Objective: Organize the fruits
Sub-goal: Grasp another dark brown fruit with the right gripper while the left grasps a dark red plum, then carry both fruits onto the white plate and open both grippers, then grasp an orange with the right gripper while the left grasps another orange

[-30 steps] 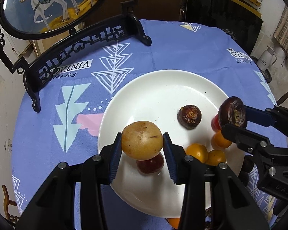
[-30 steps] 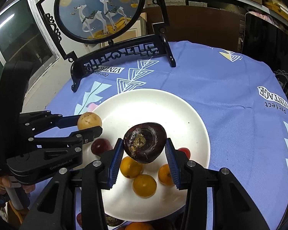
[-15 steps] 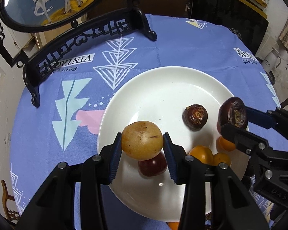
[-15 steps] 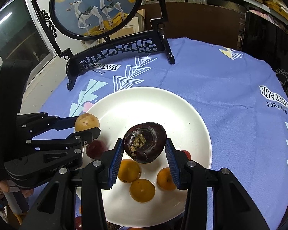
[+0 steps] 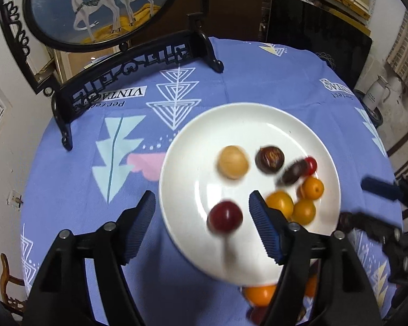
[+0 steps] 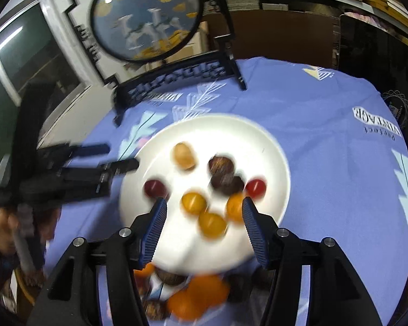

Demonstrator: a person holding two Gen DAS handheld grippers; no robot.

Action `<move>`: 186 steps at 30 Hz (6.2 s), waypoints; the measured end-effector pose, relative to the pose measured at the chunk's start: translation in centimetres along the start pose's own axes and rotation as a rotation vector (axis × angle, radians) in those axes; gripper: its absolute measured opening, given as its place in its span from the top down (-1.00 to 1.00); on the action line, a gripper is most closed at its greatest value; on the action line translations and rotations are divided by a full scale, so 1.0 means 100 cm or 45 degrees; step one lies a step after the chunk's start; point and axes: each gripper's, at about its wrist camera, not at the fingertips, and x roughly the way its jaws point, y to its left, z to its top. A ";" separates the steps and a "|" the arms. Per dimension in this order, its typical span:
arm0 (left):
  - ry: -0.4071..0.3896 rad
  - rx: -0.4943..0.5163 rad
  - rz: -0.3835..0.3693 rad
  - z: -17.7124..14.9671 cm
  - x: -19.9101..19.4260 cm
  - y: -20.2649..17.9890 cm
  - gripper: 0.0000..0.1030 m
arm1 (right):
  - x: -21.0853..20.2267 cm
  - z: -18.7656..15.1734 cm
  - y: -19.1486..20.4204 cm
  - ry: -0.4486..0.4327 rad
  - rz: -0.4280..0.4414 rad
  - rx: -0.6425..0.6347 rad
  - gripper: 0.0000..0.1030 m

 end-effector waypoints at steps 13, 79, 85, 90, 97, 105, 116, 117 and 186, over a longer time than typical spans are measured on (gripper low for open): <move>0.095 0.008 -0.042 -0.082 -0.022 0.012 -0.40 | 0.027 -0.132 0.058 0.305 0.092 -0.043 -0.13; 0.004 0.053 -0.061 0.011 0.005 -0.021 0.28 | 0.007 0.026 0.022 -0.085 0.014 -0.042 0.22; 0.060 0.046 -0.038 0.018 0.029 -0.017 0.28 | 0.026 0.031 0.013 -0.042 0.008 -0.020 0.22; 0.078 0.046 -0.034 0.020 0.038 -0.016 0.28 | 0.034 0.033 0.010 -0.028 0.014 -0.012 0.22; 0.093 0.046 -0.028 0.022 0.044 -0.016 0.28 | 0.041 0.039 0.005 -0.008 0.008 -0.008 0.22; 0.117 0.045 -0.024 0.025 0.052 -0.015 0.27 | 0.050 0.043 0.002 0.009 -0.008 -0.005 0.22; 0.074 0.020 -0.026 0.028 0.041 -0.011 -0.39 | 0.042 0.043 -0.004 0.003 -0.033 0.024 -0.12; 0.065 0.018 -0.026 0.028 0.038 -0.010 -0.39 | 0.039 0.040 -0.007 0.004 -0.038 0.032 -0.14; 0.120 0.201 -0.231 -0.118 -0.009 -0.044 0.22 | 0.009 -0.122 0.029 0.253 0.025 0.092 0.15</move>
